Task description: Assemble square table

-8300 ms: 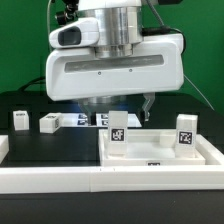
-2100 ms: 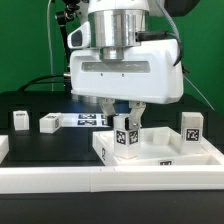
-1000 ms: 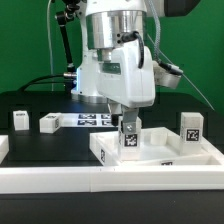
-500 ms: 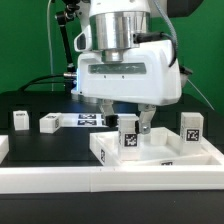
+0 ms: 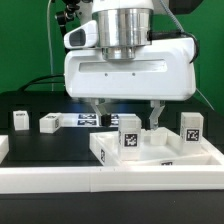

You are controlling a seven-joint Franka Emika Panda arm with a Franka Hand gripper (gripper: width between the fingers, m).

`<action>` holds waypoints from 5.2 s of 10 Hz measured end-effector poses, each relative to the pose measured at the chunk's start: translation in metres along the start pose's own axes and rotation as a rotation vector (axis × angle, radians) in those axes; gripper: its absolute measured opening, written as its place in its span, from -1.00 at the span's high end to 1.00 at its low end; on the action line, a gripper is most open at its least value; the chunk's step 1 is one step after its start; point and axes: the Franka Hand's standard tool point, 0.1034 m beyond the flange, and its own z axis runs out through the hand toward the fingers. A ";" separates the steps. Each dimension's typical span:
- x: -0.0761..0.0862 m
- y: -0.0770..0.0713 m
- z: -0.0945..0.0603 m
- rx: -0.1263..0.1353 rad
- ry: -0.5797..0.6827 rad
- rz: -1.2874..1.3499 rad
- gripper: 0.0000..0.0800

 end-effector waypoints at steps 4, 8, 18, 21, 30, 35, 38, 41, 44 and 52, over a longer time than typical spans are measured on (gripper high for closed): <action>-0.001 0.000 0.001 -0.002 -0.001 -0.287 -0.62; 0.000 0.003 0.002 -0.012 -0.002 -0.549 -0.62; 0.001 0.005 0.003 0.001 -0.004 -0.173 0.28; -0.001 0.002 0.002 0.003 -0.006 0.085 0.27; -0.002 0.003 0.004 0.009 -0.011 0.850 0.27; -0.003 0.000 0.004 0.020 -0.028 1.221 0.27; -0.003 0.000 0.004 0.021 -0.028 1.173 0.27; -0.001 -0.002 0.002 0.023 -0.023 0.944 -0.51; 0.000 -0.002 0.002 0.036 -0.007 0.743 -0.62; 0.000 -0.004 0.001 0.005 0.003 0.124 -0.62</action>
Offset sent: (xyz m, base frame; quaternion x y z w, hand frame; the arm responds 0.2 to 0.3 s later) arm 0.0009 0.0024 -0.0019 0.0051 0.0016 -0.2079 0.9781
